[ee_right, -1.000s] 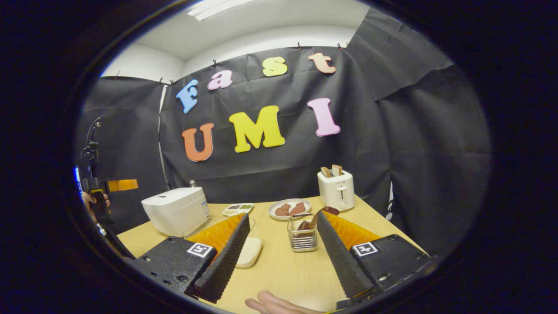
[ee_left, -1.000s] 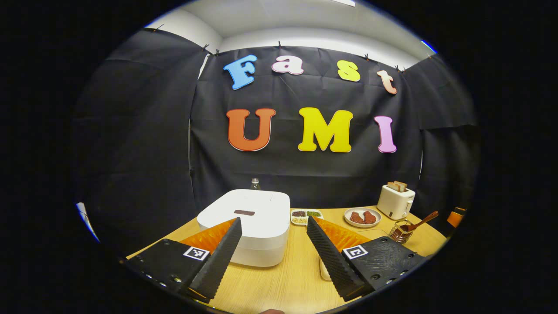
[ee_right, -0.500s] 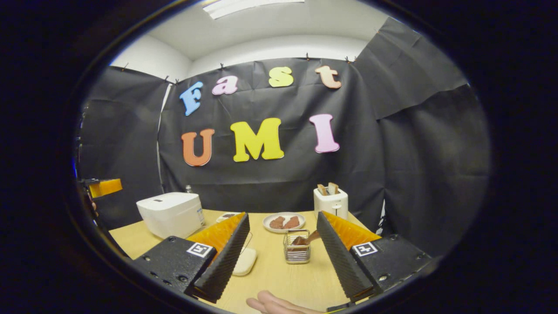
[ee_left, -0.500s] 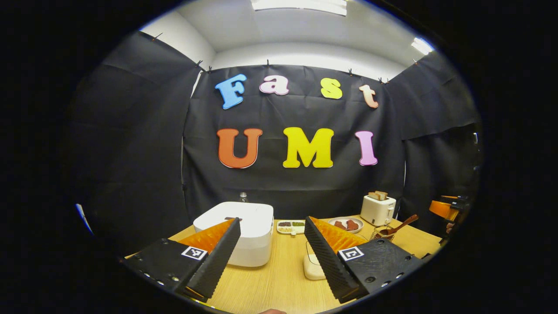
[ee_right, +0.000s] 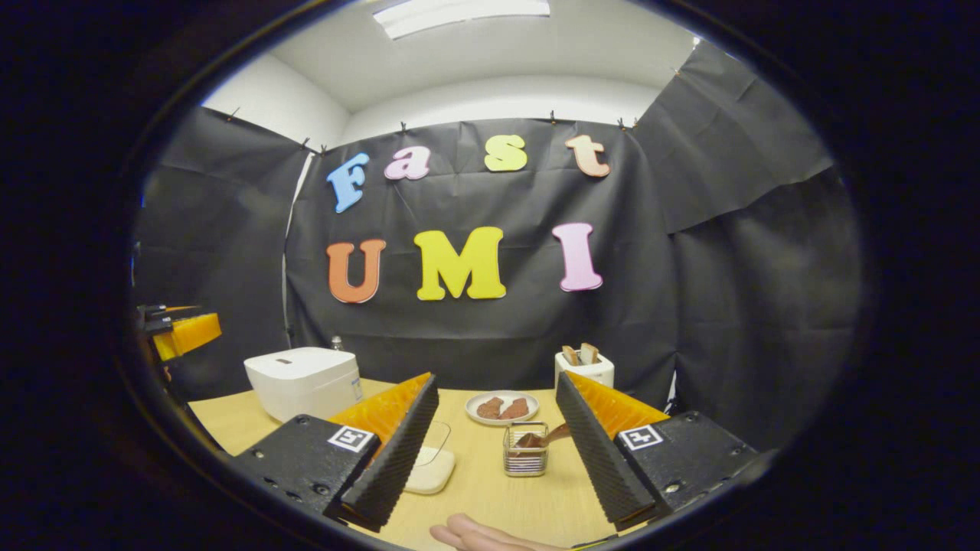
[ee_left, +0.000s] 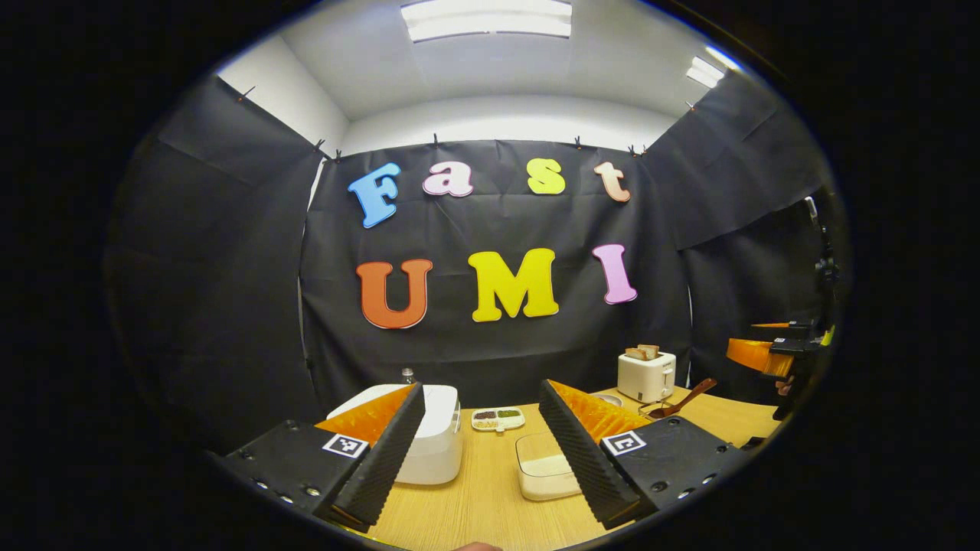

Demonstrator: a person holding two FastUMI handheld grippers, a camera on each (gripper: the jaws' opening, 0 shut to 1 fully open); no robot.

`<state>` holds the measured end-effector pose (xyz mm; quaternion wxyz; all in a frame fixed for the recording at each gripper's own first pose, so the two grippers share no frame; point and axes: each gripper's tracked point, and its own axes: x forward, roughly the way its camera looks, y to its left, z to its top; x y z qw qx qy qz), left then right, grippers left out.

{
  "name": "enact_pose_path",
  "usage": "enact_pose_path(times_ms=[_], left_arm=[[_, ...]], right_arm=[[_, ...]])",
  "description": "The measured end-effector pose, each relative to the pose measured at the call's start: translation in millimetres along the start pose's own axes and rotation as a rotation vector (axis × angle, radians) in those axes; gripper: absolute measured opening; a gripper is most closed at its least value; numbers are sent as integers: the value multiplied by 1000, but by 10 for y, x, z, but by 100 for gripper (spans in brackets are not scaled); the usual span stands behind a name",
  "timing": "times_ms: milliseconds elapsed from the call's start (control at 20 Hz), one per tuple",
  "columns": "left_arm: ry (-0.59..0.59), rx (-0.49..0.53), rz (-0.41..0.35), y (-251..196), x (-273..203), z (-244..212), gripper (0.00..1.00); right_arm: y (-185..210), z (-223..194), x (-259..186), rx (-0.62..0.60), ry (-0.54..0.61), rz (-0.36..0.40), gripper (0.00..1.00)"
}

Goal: Close the left gripper, press the button to open the rice cooker; take a wooden spoon from the chopstick holder with the right hand, scoop a spoonful of rice and pour it into the rice cooker, then put the wooden spoon back into the chopstick holder.

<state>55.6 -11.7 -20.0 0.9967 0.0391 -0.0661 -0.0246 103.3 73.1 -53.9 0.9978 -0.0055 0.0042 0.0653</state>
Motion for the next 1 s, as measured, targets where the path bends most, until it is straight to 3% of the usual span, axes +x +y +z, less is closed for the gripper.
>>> enact_pose_path(times_ms=[150, 250, 300, 450, 600, 650, 850, 900, 1000], left_arm=[[16, -5, 7, 34, 6, -48, 95], [29, -8, 16, 54, -10, -88, 95], [35, -10, 17, 52, -8, -125, 95], [57, -12, 24, 86, -2, -181, 95], [84, -13, 32, 78, -7, -289, 95], [93, -14, 31, 58, -24, -318, 95], [87, -5, 34, -18, -36, -327, 95], [84, -5, 32, -43, -59, -317, 95], [84, -4, 23, -84, -68, -301, 95]], right_arm=[[5, 112, -28, -26, -27, -14, 96], [24, 149, -27, -38, -35, -22, 100], [19, 152, -23, -44, -33, -29, 95], [20, 114, -19, -44, -22, -31, 100], [-58, 66, -23, -44, -9, -51, 96], [-64, 54, -13, -42, -7, -53, 100], [-89, 16, -59, -15, -20, -26, 100], [-113, 19, -62, -11, -31, -25, 96], [-184, 32, -90, -6, -51, -33, 100]])
